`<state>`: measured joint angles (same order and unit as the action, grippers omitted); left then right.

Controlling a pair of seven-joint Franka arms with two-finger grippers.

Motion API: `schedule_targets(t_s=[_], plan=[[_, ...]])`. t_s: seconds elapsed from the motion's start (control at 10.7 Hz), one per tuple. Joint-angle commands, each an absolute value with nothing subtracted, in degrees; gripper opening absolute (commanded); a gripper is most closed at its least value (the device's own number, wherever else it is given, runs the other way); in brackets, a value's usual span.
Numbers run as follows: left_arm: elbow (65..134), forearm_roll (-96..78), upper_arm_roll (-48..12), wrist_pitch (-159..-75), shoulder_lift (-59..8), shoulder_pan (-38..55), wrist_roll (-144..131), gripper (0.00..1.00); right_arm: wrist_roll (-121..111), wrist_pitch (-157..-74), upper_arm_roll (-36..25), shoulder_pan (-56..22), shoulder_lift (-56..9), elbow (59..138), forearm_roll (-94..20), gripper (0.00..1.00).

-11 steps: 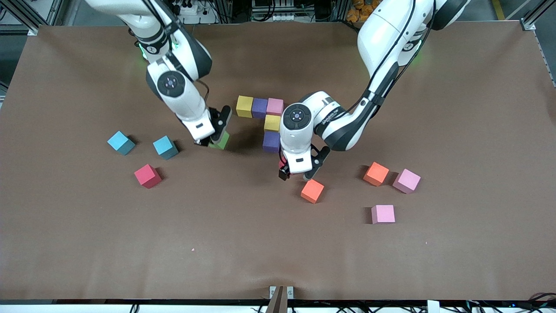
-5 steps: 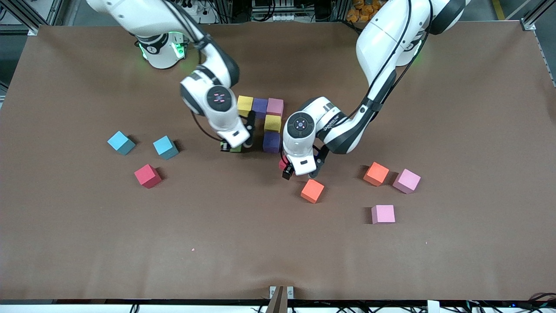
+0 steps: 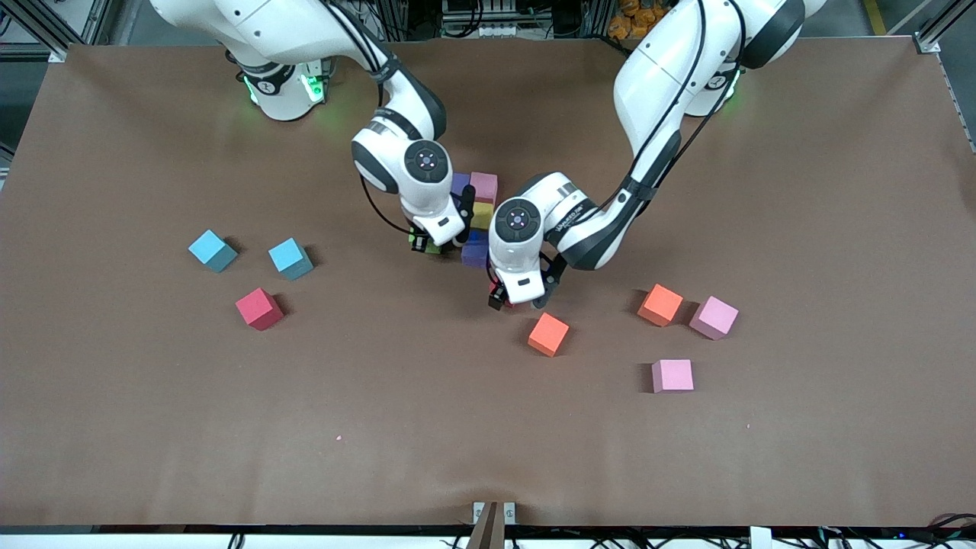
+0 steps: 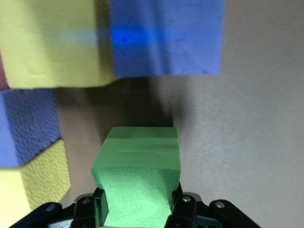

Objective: Form number 2 with 11 blocks
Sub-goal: 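Grasp the red cube with the left gripper while the right gripper carries green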

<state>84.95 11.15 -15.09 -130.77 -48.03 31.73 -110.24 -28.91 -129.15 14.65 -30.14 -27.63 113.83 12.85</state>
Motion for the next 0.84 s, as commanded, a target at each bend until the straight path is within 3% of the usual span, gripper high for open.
schedule_targets(t_s=[0.0,0.09,0.75], plan=[[84.99,10.2,-15.03,-131.31,-47.73,31.38,-110.48,0.23,-27.51,-128.67,14.06,-30.67,-28.48,112.5,14.41,0.1],[84.99,10.11,-15.03,-131.22,-47.38,31.03,-110.39,0.03,-27.51,-128.58,14.06,-30.67,-28.39,112.59,14.41,0.1],[84.46,7.3,-15.56,-130.08,-42.28,25.84,-111.35,0.03,-27.51,-128.67,14.06,-30.5,-28.3,112.24,14.59,0.1]])
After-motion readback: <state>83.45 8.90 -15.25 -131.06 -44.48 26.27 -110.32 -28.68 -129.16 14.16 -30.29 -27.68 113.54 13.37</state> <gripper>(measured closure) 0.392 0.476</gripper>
